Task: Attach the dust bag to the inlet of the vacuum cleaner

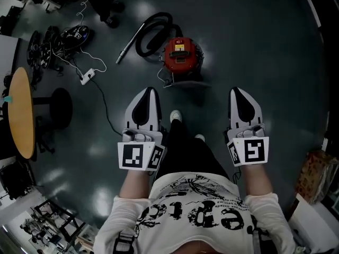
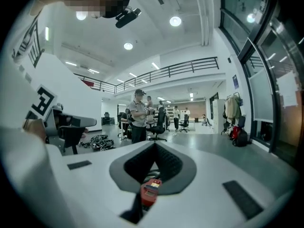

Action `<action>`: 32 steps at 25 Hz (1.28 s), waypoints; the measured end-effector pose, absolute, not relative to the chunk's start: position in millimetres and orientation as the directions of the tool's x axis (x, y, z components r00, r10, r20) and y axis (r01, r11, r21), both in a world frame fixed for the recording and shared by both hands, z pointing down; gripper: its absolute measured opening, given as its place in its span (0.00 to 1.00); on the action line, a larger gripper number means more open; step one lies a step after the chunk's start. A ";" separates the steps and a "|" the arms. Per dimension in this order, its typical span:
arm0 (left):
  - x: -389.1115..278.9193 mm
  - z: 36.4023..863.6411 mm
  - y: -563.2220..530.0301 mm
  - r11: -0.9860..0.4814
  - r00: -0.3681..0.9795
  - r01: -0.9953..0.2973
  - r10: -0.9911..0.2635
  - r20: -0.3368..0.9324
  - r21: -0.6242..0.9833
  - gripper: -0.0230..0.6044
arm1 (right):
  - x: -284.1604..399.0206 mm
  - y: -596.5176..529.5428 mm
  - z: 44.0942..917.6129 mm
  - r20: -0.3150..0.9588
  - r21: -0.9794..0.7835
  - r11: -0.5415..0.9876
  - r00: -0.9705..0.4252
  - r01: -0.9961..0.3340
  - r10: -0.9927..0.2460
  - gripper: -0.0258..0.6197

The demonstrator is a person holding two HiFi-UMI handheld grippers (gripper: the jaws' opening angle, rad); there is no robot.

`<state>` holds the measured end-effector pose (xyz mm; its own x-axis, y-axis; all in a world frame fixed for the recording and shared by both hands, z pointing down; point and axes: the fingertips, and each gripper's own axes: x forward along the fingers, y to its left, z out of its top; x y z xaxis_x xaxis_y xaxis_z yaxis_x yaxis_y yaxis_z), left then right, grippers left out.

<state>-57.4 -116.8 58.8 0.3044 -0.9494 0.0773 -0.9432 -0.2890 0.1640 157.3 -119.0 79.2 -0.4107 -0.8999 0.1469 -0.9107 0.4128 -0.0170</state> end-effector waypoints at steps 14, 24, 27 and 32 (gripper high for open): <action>-48.4 1.4 -20.9 -0.334 0.338 -0.937 -0.941 0.017 0.102 0.04 | 159.8 -18.9 12.9 0.082 0.023 0.425 -0.422 -0.905 -0.903 0.04; -42.3 -6.5 21.4 -0.353 0.354 -0.933 -0.935 -0.004 0.074 0.04 | 158.9 19.5 0.9 0.057 0.080 0.439 -0.435 -0.895 -0.899 0.04; -32.5 -5.5 29.0 -0.394 0.395 -0.916 -0.918 0.006 0.076 0.04 | 160.9 28.9 -0.7 0.057 0.088 0.432 -0.428 -0.898 -0.902 0.04; -8.1 -7.2 36.0 -0.449 0.450 -0.892 -0.893 -0.002 0.040 0.04 | 165.9 34.6 -3.0 0.051 0.088 0.422 -0.419 -0.902 -0.907 0.04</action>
<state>-8.1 36.0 -7.2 0.4496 -0.8932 -0.0023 -0.8925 -0.4493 0.0397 165.9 34.6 -3.0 -0.4186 -0.9067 0.0514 -0.9025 0.4217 0.0878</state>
